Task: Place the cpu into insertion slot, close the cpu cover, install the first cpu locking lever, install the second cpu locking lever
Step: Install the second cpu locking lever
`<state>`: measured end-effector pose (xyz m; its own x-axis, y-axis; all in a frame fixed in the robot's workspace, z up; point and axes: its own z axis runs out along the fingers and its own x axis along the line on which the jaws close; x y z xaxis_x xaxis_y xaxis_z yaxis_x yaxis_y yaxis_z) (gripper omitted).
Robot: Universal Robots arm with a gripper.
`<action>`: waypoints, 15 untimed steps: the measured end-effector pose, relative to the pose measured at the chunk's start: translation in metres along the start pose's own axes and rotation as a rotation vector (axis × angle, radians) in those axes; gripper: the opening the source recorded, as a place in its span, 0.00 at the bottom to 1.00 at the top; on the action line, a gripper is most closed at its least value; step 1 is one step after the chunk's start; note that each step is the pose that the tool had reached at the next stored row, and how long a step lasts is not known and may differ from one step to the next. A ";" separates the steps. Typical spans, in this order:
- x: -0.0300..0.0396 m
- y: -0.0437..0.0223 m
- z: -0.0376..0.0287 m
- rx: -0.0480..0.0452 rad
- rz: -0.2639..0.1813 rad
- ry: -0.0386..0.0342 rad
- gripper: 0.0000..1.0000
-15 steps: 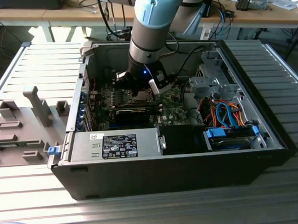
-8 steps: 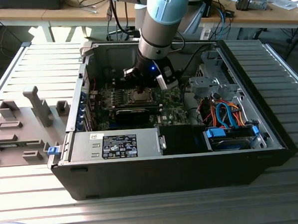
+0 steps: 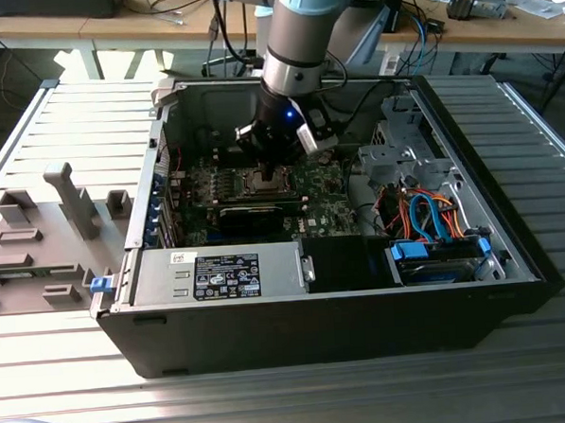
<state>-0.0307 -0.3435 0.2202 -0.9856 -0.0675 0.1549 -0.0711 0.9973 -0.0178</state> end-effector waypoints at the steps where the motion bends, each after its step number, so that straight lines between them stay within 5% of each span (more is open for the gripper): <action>1: -0.0004 0.0066 -0.0004 0.0325 0.005 0.0024 0.11; 2: -0.0009 0.0134 -0.0008 0.0570 0.009 0.0041 0.11; 5: 0.0006 0.0178 -0.0124 0.0850 0.013 0.0056 0.11; 9: 0.0009 0.0178 -0.0137 0.0854 0.014 0.0040 0.11; 11: 0.0010 0.0178 -0.0138 0.0871 0.015 -0.0177 0.11; 15: 0.0012 0.0180 -0.0136 0.0911 0.020 -0.0812 0.11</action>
<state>-0.0311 -0.3251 0.2335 -0.9959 -0.0537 0.0732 -0.0616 0.9920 -0.1103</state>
